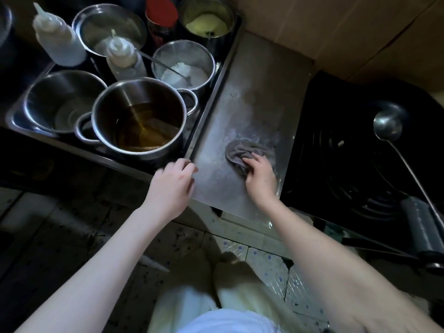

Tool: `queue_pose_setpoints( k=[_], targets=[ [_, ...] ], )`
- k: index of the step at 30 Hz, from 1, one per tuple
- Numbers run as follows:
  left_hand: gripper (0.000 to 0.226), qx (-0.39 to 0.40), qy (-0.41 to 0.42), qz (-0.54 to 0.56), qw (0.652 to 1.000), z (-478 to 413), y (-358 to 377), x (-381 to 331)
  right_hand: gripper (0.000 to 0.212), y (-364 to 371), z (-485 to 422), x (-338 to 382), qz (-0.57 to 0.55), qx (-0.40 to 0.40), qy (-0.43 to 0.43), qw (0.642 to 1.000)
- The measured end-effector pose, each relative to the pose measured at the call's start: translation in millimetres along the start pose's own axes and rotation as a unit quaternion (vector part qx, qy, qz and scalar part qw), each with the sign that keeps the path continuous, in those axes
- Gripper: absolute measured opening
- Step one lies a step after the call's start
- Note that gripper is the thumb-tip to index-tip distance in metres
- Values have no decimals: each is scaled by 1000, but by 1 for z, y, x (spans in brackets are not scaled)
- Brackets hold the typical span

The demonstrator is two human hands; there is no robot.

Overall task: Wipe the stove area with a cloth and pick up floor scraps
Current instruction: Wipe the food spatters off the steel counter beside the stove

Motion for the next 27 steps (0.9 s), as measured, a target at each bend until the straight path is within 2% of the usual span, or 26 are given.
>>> queue_pose_setpoints(
  k=[4, 9, 11, 17, 22, 27],
  targets=[
    [30, 3, -13, -12, 1000, 4, -2, 9, 47, 11, 14, 23, 15, 15, -14, 1000],
    [29, -8, -23, -11, 1000, 5, -5, 9, 54, 28, 55, 49, 27, 102, -127, 986],
    [29, -13, -20, -15, 1000, 5, -5, 7, 50, 31, 72, 54, 24, 127, -173, 976],
    [28, -15, -22, -17, 1000, 8, -3, 0, 44, 16, 86, 46, 19, 131, -262, 956],
    [29, -5, -12, -9, 1000, 5, 3, -5, 44, -9, 91, 11, 21, 85, -233, 969],
    [30, 2, -2, -3, 1000, -4, 5, -10, 32, -24, 90, -15, 23, 63, -187, 980]
  ],
)
Point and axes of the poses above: each hand's wrist, its own z-axis away from the middle knuckle, its own y-axis out of the palm, x = y × z, the point moved 7 cm from there along -z, towards the middle knuckle, and after that the axes turned 15 degrees about -x, right-handed, at the moved point
